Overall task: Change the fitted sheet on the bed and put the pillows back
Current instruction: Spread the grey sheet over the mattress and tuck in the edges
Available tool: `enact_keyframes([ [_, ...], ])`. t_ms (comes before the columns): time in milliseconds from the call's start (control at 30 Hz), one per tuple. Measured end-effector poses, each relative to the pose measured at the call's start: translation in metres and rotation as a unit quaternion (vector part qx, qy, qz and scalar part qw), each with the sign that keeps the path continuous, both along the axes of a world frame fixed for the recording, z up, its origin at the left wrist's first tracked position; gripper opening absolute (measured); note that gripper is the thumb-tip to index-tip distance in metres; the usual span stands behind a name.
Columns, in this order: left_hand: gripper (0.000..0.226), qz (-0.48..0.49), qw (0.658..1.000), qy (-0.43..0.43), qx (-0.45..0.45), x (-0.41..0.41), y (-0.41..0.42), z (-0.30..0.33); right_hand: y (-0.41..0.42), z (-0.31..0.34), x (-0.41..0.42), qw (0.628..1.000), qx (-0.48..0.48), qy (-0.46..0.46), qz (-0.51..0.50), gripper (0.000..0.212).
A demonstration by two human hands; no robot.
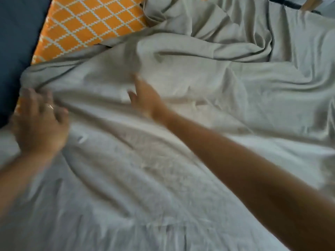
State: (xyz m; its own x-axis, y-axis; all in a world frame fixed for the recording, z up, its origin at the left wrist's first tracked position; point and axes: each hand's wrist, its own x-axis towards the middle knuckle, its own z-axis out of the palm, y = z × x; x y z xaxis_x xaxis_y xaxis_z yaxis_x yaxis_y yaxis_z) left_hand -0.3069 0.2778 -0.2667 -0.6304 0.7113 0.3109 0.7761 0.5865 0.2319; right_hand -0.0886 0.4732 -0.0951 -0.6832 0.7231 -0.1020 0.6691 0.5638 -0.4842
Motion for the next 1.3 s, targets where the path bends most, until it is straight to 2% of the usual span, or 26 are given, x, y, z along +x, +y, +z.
enact_keyframes([
  [33,0.062,-0.009,0.999,-0.031,-0.029,0.053,-0.009,0.032,-0.021,-0.007,0.023,1.0,0.008,-0.019,0.009,0.059],
  [67,0.057,-0.027,0.999,-0.045,-0.008,0.097,-0.027,0.067,-0.043,-0.016,0.043,0.998,0.022,-0.053,0.013,0.06],
  [100,0.057,-0.055,0.998,-0.015,-0.035,0.14,-0.041,0.105,-0.069,-0.029,0.07,0.995,0.038,-0.093,0.014,0.062],
  [133,0.059,-0.087,0.992,-0.023,-0.083,0.147,-0.051,0.103,-0.091,-0.041,0.092,0.991,0.049,-0.12,0.02,0.066],
  [200,0.062,-0.044,0.988,-0.048,-0.142,0.137,-0.069,0.078,-0.104,-0.063,0.115,0.986,0.073,-0.149,0.011,0.078],
  [233,0.061,-0.028,0.987,-0.084,-0.132,0.128,-0.069,0.072,-0.104,-0.073,0.116,0.985,0.077,-0.155,0.0,0.081],
  [300,0.061,-0.015,0.988,-0.079,-0.132,0.121,-0.06,0.071,-0.105,-0.082,0.112,0.981,0.084,-0.172,-0.002,0.082],
  [500,0.056,-0.068,0.993,-0.049,-0.087,0.103,-0.056,0.061,-0.087,-0.09,0.084,0.983,0.078,-0.166,-0.032,0.08],
  [533,0.056,-0.068,0.993,-0.041,-0.091,0.101,-0.055,0.058,-0.082,-0.09,0.081,0.983,0.072,-0.167,-0.032,0.081],
  [700,0.057,-0.073,0.973,-0.126,-0.178,0.093,-0.058,0.074,-0.045,-0.062,0.065,0.976,-0.025,-0.218,0.005,0.086],
  [767,0.06,-0.071,0.97,-0.134,-0.189,0.108,-0.083,0.084,-0.045,-0.04,0.066,0.981,-0.051,-0.184,-0.017,0.079],
  [867,0.065,-0.075,0.965,-0.147,-0.202,0.168,-0.155,0.094,-0.089,-0.015,0.092,0.993,-0.035,-0.108,-0.032,0.069],
  [967,0.064,-0.036,0.959,-0.16,-0.232,0.233,-0.248,0.101,-0.181,-0.012,0.156,0.989,-0.035,-0.135,0.046,0.068],
  [1033,0.062,0.036,0.952,-0.203,-0.226,0.259,-0.298,0.112,-0.24,-0.021,0.201,0.982,0.001,-0.154,0.111,0.068],
  [1133,0.065,0.121,0.928,-0.255,-0.243,0.285,-0.36,0.126,-0.314,-0.032,0.244,0.978,-0.013,-0.146,0.152,0.055],
  [1233,0.067,0.142,0.919,-0.265,-0.255,0.295,-0.399,0.135,-0.374,-0.038,0.263,0.951,-0.047,-0.168,0.253,0.069],
  [1300,0.07,0.172,0.91,-0.276,-0.256,0.298,-0.414,0.135,-0.403,-0.033,0.27,0.931,-0.066,-0.168,0.319,0.069],
])
